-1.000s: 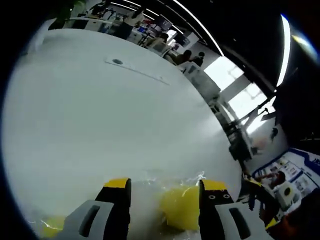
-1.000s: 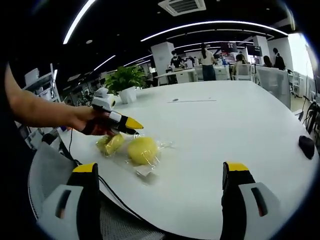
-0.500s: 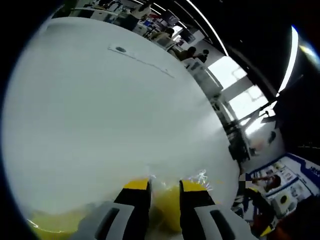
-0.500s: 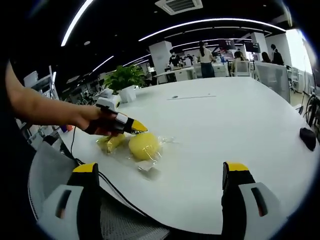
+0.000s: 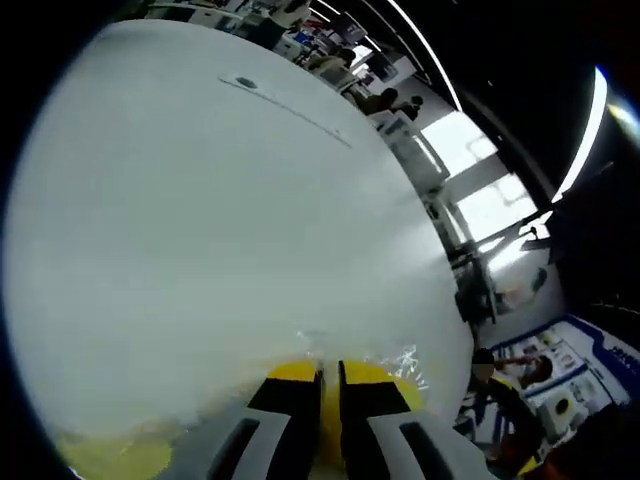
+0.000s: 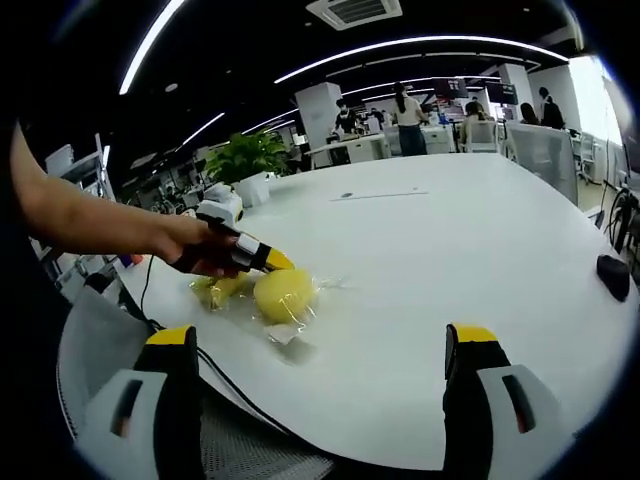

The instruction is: Compare the silicone blocks by pressing each to a similar depth, holding the contact briefly, and releasing to observe deformation and rebound differences across the visible hardness samples.

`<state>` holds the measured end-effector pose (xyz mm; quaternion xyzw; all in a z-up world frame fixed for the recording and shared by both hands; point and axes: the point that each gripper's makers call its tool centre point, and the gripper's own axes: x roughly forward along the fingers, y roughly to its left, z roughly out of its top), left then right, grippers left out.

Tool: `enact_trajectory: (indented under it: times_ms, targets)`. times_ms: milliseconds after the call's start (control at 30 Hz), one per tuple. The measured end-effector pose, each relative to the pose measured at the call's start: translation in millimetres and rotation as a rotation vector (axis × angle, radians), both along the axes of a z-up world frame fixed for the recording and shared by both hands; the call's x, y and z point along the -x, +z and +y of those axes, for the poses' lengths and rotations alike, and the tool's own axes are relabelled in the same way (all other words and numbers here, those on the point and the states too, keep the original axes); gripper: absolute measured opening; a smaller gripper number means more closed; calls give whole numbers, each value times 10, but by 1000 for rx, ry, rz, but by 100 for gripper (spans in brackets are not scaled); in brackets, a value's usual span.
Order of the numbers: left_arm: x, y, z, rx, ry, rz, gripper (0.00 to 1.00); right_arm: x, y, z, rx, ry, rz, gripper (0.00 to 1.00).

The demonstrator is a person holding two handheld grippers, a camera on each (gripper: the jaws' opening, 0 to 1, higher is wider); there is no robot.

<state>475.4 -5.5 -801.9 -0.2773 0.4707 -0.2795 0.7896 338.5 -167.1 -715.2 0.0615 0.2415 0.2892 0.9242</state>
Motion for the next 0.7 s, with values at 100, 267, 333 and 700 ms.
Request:
enact_trajectory:
  times_ms: [100,267,333,700]
  targets:
    - [22,17,-9,-4,-17,-20,4,-11,15,-19,-2,-7,-4,96]
    - [47,27,-6,38,10,11,4,-43,52,-43,9,-12,-27,96]
    - [45,40,-14,33,6,3,4,-62,94,-62,2,-15,-38,96]
    - [103,62,-1,61,2,15,1,-45,28,-94,-19,-33,-9,96]
